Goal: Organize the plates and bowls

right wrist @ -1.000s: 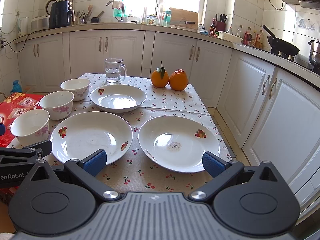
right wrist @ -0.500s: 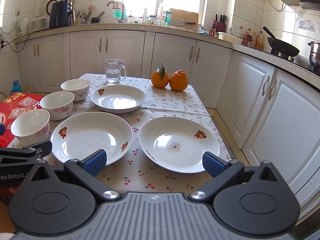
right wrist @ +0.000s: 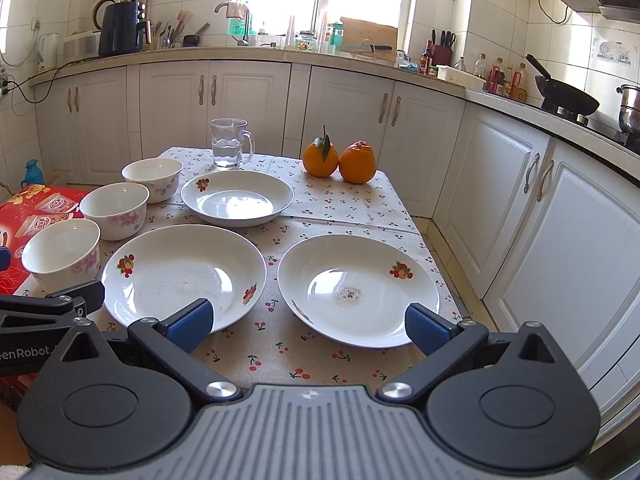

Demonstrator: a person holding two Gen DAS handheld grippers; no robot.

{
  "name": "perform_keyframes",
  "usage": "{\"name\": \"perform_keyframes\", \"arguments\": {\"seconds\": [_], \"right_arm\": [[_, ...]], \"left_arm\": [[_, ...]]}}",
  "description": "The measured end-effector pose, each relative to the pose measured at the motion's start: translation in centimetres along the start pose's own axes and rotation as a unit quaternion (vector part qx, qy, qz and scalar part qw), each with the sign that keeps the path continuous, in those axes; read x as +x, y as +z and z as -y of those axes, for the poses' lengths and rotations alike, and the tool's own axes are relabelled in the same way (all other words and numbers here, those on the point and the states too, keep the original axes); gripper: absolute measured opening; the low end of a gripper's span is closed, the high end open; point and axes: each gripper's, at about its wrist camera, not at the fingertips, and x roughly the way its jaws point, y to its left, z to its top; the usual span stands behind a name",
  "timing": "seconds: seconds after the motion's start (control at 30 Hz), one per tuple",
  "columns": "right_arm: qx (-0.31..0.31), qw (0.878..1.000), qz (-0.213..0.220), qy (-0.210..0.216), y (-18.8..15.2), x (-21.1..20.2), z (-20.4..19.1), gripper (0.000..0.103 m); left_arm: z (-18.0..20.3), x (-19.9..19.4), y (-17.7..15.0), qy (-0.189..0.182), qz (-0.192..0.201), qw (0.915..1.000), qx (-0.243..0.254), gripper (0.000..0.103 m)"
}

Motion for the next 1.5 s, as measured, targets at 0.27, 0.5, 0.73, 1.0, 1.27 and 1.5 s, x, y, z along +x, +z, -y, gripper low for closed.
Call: {"name": "perform_keyframes", "arguments": {"seconds": [0.27,0.5,0.73,1.0,1.27,1.5], "right_arm": [[-0.001,1.000,0.000,0.000,0.0,-0.1,0.0,0.103],[-0.002,1.000,0.000,0.000,0.1,-0.1,0.0,0.103],[-0.004,1.000,0.001,-0.001,0.0,0.0,-0.1,0.103],[-0.005,1.000,0.002,0.000,0.0,0.0,-0.1,0.103],[-0.012,1.000,-0.002,0.015,0.0,0.6,0.5,0.103],[-0.010,0.999,-0.002,0.032,0.0,2.0,2.2,0.103]], "left_arm": [[0.0,0.0,0.0,0.000,0.000,1.0000,-0.001,0.102],[0.0,0.1,0.0,0.001,0.000,1.0000,-0.001,0.102],[0.0,0.1,0.0,0.001,0.000,1.0000,-0.001,0.102],[-0.1,0.1,0.0,0.000,0.000,1.0000,0.001,0.102],[-0.1,0.7,0.3,-0.011,0.005,0.9999,0.002,0.102],[-0.6,2.3,0.9,-0.014,0.003,0.9997,0.019,0.102]]}}
